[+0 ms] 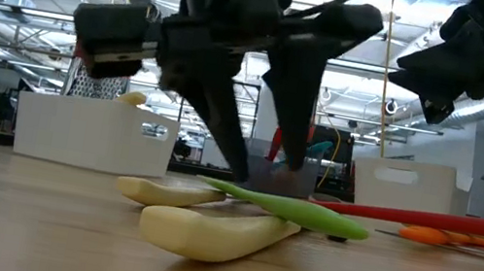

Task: Pick & Place Kitchen Items
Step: Put the green spatula into the black bin

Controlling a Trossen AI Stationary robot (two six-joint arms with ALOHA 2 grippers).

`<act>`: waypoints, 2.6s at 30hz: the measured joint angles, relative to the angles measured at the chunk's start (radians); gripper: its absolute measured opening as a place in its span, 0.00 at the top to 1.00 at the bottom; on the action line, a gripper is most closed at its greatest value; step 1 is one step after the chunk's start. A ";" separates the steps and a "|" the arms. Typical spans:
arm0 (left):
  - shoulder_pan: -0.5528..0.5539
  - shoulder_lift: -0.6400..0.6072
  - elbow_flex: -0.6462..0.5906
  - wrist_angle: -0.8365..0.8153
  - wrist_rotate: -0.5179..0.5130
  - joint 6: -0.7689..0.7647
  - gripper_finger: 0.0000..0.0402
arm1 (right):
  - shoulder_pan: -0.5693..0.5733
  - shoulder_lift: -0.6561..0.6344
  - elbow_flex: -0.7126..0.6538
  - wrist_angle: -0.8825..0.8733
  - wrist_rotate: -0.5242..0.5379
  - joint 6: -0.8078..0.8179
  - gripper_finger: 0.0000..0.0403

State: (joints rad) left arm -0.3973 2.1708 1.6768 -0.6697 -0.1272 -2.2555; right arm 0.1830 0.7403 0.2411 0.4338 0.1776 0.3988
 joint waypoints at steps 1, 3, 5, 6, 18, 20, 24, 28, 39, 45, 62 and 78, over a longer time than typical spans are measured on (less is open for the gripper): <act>0.001 0.000 0.000 -0.008 0.000 -0.001 0.59 | 0.000 0.000 0.000 -0.006 0.000 0.000 0.72; 0.004 0.000 0.000 -0.014 0.000 0.009 0.59 | 0.000 0.000 0.000 -0.011 0.000 0.000 0.72; 0.011 0.000 0.000 -0.031 0.007 0.028 0.59 | 0.000 0.000 0.000 -0.012 0.000 0.000 0.72; 0.015 0.000 0.000 -0.034 0.016 0.033 0.59 | 0.000 0.000 0.000 -0.013 0.000 0.000 0.72; 0.034 0.053 0.000 -0.018 0.086 0.084 0.59 | 0.000 0.000 0.000 -0.021 0.000 0.000 0.72; 0.034 0.053 0.000 -0.015 0.084 0.100 0.59 | 0.000 0.000 0.000 -0.019 0.000 0.000 0.72; 0.034 0.059 0.001 0.011 0.083 0.173 0.59 | 0.000 -0.001 0.000 -0.020 0.000 0.000 0.72; 0.029 0.061 0.001 0.038 0.076 0.235 0.59 | 0.000 -0.001 0.000 -0.020 0.000 0.000 0.72; 0.029 0.094 0.005 -0.008 0.104 0.150 0.61 | 0.000 -0.001 0.000 -0.020 0.000 0.027 0.72; 0.028 0.097 0.003 -0.020 0.084 0.095 0.76 | 0.000 -0.001 0.000 -0.025 0.000 0.034 0.72; 0.003 0.085 0.001 -0.026 0.018 0.056 0.98 | 0.000 -0.001 0.000 -0.027 0.000 0.034 0.72; -0.011 0.044 -0.004 0.040 -0.087 0.025 0.98 | 0.000 -0.001 0.000 -0.027 0.000 0.034 0.72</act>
State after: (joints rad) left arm -0.4087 2.2150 1.6725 -0.6302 -0.2139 -2.2309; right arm 0.1829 0.7395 0.2413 0.4067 0.1776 0.4332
